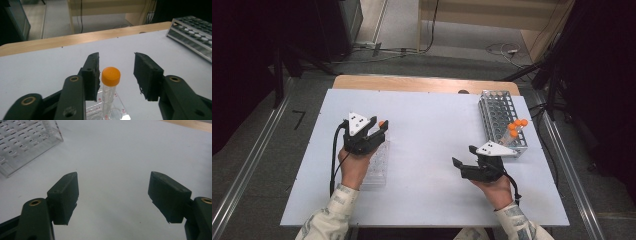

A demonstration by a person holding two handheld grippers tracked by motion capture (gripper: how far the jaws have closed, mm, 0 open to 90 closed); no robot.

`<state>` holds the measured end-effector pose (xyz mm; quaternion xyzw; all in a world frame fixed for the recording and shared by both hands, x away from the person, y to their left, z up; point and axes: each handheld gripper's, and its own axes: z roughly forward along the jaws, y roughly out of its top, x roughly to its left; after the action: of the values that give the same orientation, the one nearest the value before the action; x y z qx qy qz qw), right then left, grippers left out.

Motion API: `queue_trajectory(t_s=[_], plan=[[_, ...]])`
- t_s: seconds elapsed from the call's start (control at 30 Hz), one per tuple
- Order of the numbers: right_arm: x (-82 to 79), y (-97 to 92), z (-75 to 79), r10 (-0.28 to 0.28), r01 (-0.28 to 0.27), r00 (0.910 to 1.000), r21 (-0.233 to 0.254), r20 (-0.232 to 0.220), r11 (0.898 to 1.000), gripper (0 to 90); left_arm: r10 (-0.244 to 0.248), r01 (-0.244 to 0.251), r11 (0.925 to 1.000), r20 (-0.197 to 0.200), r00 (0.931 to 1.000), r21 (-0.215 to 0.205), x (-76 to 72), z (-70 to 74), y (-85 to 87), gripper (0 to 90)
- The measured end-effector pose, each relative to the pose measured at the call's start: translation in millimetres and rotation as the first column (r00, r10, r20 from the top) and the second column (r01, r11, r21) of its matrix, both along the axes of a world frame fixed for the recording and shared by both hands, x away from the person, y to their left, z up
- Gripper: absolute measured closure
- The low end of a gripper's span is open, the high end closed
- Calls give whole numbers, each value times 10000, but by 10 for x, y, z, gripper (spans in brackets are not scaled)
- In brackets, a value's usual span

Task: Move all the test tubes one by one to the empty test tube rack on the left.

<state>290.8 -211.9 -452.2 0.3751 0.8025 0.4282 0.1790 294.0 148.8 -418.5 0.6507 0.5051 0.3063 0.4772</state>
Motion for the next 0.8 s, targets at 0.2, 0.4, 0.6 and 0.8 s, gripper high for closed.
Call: queue_trajectory(t_s=[0.2, 0.4, 0.6, 0.8], plan=[[1, -77, 34, -228, 227, 9997, 147, 87, 9996, 240, 155, -156, 9998, -119, 9998, -100, -50, 27, -12, 275], [3, -219, 70, -624, 618, 9979, 287, 183, 9977, 244, 175, -180, 9990, -120, 9998, -403, -79, 44, 18, 217], [-5, -354, 94, -1023, 1014, 9944, 334, 270, 9943, 247, 232, -232, 9982, 1, 9997, -546, -109, 67, 43, 194], [-7, -511, 114, -1476, 1463, 9886, 399, 314, 9884, 248, 404, -399, 9976, 69, 9992, -557, -131, 80, 87, 194]])
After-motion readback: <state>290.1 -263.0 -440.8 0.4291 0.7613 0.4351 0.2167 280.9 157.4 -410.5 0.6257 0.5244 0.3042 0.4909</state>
